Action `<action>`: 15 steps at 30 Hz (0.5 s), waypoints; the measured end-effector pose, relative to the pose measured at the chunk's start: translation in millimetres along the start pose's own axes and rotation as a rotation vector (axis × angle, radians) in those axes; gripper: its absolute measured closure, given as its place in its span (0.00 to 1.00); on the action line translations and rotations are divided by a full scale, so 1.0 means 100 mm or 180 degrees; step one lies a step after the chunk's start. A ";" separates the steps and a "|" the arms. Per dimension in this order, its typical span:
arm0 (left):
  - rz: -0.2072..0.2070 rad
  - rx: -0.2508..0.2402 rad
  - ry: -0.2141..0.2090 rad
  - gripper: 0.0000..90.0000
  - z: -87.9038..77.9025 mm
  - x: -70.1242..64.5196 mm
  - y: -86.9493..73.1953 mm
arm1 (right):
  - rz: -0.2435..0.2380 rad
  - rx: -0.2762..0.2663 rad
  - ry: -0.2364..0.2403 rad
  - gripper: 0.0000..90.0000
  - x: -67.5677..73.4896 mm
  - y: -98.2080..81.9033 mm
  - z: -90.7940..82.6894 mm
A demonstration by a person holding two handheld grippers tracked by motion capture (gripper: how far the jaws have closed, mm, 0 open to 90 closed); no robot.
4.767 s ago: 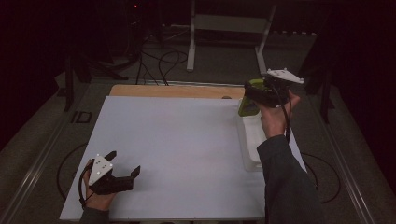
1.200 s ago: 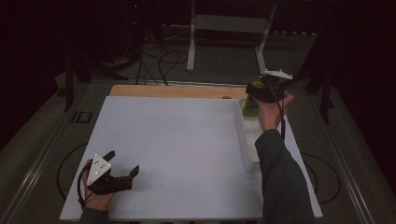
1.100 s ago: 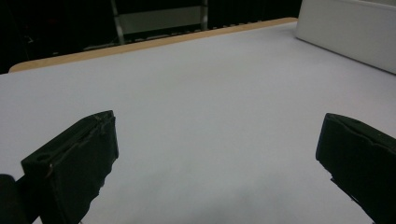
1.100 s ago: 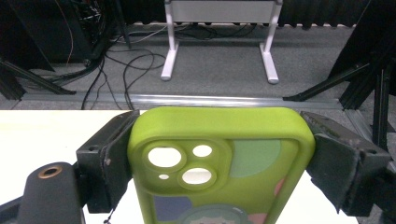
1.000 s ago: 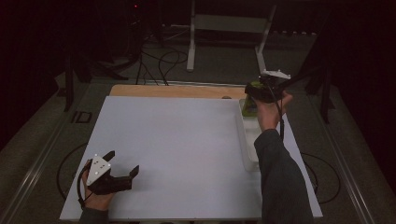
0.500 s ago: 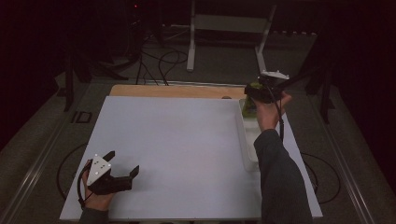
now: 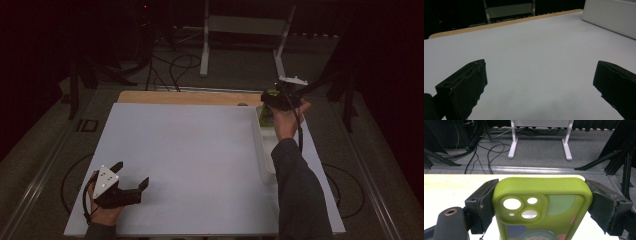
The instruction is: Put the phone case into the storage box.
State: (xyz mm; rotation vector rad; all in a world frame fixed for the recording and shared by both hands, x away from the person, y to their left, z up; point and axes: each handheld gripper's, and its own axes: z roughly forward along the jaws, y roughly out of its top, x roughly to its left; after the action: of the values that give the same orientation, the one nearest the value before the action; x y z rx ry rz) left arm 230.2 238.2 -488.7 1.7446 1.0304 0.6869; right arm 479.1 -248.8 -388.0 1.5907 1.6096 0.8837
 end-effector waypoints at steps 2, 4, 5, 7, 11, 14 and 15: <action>0.0004 0.0005 -0.0001 0.00 0.00 0.00 0.00 | 0.0001 0.0004 0.0017 0.18 0.00 0.00 0.01; 0.0006 0.0003 -0.0003 0.00 0.00 0.00 0.00 | -0.0007 0.0013 0.0020 0.18 0.01 -0.01 0.02; 0.0005 0.0002 -0.0004 0.00 0.00 0.00 0.00 | -0.0011 0.0021 0.0015 0.18 0.01 -0.01 0.03; 0.0004 0.0004 -0.0004 0.00 0.00 0.00 0.00 | -0.0013 0.0030 0.0016 0.17 0.01 -0.02 0.04; 0.0004 0.0002 -0.0005 0.00 0.00 0.00 0.00 | -0.0012 0.0057 0.0010 0.17 0.01 -0.04 0.06; 0.0004 0.0002 -0.0006 0.00 0.00 0.00 0.00 | -0.0019 0.0070 0.0012 0.17 0.01 -0.05 0.08; 0.0004 0.0002 -0.0005 0.00 0.01 0.00 0.00 | -0.0022 0.0074 0.0010 0.17 0.01 -0.05 0.09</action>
State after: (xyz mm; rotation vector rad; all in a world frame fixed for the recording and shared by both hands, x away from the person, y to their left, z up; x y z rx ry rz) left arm 230.5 237.9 -489.0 1.7462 1.0285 0.6859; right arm 483.9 -247.9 -397.0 1.5995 1.6321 0.8672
